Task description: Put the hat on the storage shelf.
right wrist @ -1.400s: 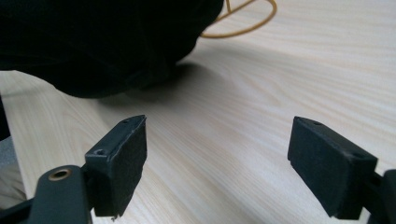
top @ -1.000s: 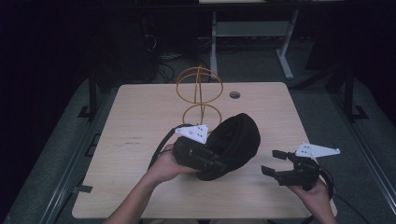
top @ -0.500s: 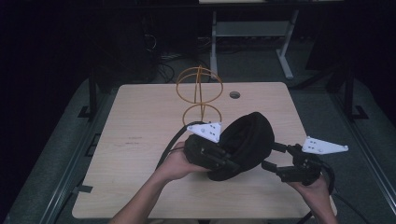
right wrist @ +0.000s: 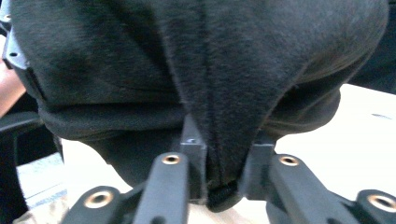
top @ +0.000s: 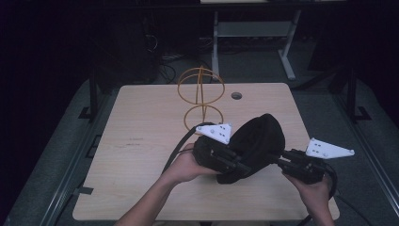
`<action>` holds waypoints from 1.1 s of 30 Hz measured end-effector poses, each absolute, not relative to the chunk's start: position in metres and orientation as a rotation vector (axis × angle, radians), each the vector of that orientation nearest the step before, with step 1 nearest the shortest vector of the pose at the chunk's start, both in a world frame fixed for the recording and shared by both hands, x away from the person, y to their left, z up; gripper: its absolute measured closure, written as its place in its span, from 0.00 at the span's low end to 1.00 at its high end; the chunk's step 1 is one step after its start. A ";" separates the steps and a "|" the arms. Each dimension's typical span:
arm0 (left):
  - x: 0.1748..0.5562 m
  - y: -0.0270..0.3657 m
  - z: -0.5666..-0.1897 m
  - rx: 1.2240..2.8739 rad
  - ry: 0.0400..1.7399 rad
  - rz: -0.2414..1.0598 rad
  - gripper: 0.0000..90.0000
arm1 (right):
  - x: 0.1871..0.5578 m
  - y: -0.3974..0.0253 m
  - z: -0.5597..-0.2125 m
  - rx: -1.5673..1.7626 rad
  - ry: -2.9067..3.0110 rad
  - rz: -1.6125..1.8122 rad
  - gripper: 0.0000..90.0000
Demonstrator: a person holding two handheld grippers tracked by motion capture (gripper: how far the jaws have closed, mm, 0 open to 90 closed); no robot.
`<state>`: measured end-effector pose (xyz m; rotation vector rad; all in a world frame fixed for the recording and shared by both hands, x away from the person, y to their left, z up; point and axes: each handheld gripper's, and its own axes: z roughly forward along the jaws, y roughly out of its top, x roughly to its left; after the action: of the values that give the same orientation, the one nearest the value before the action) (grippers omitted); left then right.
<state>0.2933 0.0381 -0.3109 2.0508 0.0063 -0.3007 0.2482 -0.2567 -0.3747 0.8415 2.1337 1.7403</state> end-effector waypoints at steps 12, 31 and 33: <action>0.300 0.055 -0.312 2.013 0.085 -0.238 0.76 | 0.249 -0.253 -0.356 0.826 2.112 1.717 0.91; 0.300 0.085 -0.313 2.088 0.196 -0.022 0.52 | 0.255 -0.263 -0.329 0.911 2.065 1.631 0.92; 0.300 0.093 -0.315 2.106 0.216 0.010 0.51 | 0.257 -0.265 -0.326 0.920 2.060 1.631 0.92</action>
<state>0.2996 0.0932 -0.3149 2.1062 0.2157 0.0100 0.2573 -0.2649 -0.3264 0.9203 2.0605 1.6308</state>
